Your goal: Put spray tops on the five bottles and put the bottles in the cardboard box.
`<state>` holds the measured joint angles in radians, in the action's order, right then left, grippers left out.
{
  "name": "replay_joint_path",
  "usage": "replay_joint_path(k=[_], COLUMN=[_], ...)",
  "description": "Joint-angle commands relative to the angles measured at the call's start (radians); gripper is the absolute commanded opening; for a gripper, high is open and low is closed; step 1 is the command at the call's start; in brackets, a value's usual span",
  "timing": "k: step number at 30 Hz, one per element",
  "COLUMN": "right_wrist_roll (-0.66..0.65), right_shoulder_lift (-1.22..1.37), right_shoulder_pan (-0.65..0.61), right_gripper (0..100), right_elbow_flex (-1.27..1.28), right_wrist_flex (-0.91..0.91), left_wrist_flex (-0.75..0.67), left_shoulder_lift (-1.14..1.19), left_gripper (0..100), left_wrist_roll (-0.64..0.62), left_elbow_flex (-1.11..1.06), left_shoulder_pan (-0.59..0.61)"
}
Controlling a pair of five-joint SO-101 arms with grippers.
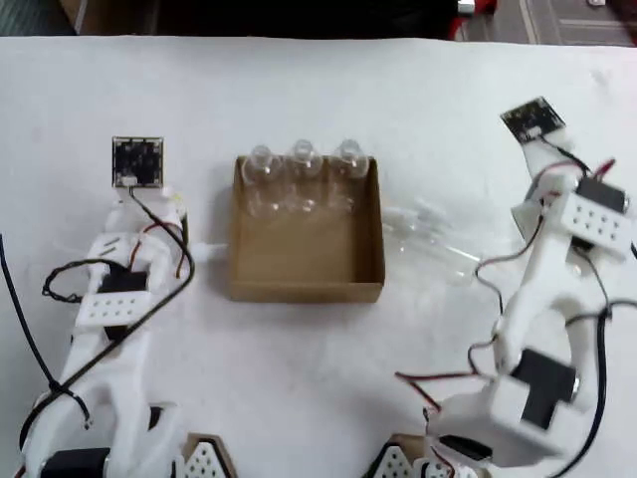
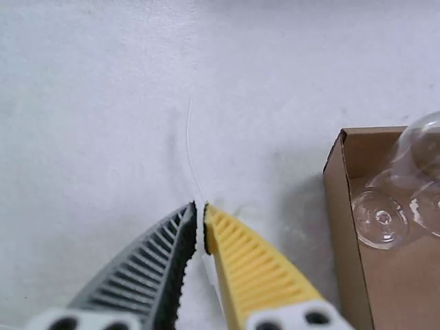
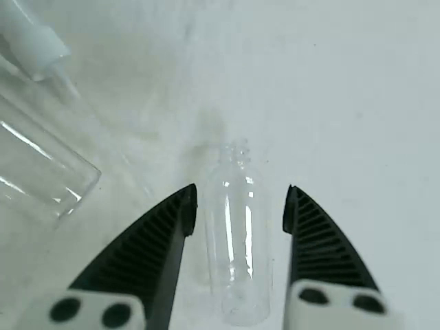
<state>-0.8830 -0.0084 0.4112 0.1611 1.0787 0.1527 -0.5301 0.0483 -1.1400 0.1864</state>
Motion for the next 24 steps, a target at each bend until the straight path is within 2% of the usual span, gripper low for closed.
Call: replay_joint_path(k=[1,6,11,24], right_wrist_roll=[0.012,0.008,0.006,-0.066], right_shoulder_lift=[0.186,0.397,0.542,0.671], right_shoulder_pan=[-0.035,-0.031,-0.013,0.024], right_gripper=[17.3,17.3,17.3,17.3], right_elbow_flex=[-0.296,-0.557,-0.704,-0.760], right_wrist_flex=[0.145,0.283,0.325,0.317], left_wrist_flex=[-0.031,-0.031,-0.031,-0.031], left_shoulder_lift=[-0.005,-0.005,-0.005,-0.005], left_gripper=[2,2,2,2], left_wrist_roll=[0.011,0.011,0.011,0.011], left_elbow_flex=[0.028,0.028,0.028,0.028], left_shoulder_pan=[-0.008,-0.008,-0.008,-0.008])
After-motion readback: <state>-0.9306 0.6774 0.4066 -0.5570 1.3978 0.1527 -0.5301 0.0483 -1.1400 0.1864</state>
